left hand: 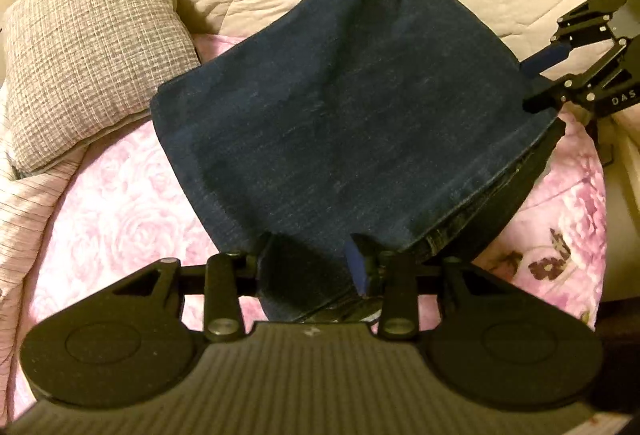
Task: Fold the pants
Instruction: 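Open both grippers to release the jeans and pull back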
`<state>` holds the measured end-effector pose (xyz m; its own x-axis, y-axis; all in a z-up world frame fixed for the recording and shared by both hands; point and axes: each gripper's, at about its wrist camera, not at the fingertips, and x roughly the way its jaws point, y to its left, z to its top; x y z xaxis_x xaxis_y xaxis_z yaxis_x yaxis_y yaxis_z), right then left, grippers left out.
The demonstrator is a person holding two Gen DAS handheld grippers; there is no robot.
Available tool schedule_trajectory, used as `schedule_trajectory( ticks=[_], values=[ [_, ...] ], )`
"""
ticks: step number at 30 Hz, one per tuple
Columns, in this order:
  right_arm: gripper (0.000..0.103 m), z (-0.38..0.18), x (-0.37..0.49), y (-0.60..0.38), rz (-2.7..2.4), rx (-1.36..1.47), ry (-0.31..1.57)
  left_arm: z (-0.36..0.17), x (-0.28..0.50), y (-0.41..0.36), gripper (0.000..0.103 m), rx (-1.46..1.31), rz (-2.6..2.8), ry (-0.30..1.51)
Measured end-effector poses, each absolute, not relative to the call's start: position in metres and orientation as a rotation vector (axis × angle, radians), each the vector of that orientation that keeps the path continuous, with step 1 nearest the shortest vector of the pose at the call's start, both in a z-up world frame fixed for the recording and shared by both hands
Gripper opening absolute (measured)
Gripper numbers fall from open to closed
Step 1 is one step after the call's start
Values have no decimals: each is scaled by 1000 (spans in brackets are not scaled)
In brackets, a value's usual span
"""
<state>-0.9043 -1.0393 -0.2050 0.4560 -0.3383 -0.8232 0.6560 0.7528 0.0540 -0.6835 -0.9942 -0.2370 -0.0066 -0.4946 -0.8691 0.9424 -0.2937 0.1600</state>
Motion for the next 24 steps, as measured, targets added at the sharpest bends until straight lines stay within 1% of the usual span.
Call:
schedule_trajectory(
  ticks=[4, 6, 7, 8, 9, 10, 11, 13, 16, 18, 19, 20, 21, 23, 24],
  values=[
    [40, -193, -902, -1040, -632, 401, 927, -229, -691, -992, 36, 1098, -1561, 578],
    [44, -186, -900, -1039, -651, 411, 933, -224, -695, -986, 39, 1097, -1536, 577],
    [52, -182, -903, -1037, -662, 419, 932, -221, -696, -985, 41, 1090, -1520, 584],
    [63, -178, -906, -1034, -676, 433, 927, -215, -696, -982, 42, 1075, -1501, 595],
    [67, -173, -909, -1032, -690, 454, 920, -208, -697, -975, 44, 1057, -1485, 605],
    [72, -168, -910, -1032, -705, 477, 909, -202, -698, -971, 49, 1034, -1469, 618],
    [74, -163, -913, -1030, -728, 507, 896, -197, -700, -965, 56, 1013, -1451, 630],
    [75, -154, -914, -1029, -769, 573, 870, -187, -702, -954, 61, 960, -1408, 662],
    [76, -142, -925, -1023, -809, 694, 808, -174, -705, -942, 74, 880, -1356, 702],
    [76, -132, -929, -1018, -836, 741, 778, -166, -707, -932, 78, 829, -1323, 721],
    [77, -127, -930, -1014, -846, 752, 768, -160, -708, -927, 84, 807, -1307, 726],
    [77, -123, -931, -1009, -858, 754, 763, -155, -709, -923, 87, 780, -1289, 724],
    [77, -117, -932, -1002, -879, 750, 759, -149, -711, -916, 89, 752, -1278, 721],
    [77, -105, -933, -989, -910, 743, 744, -140, -714, -909, 96, 720, -1260, 725],
    [77, -98, -932, -982, -925, 745, 730, -135, -716, -903, 98, 707, -1255, 724]
  ],
)
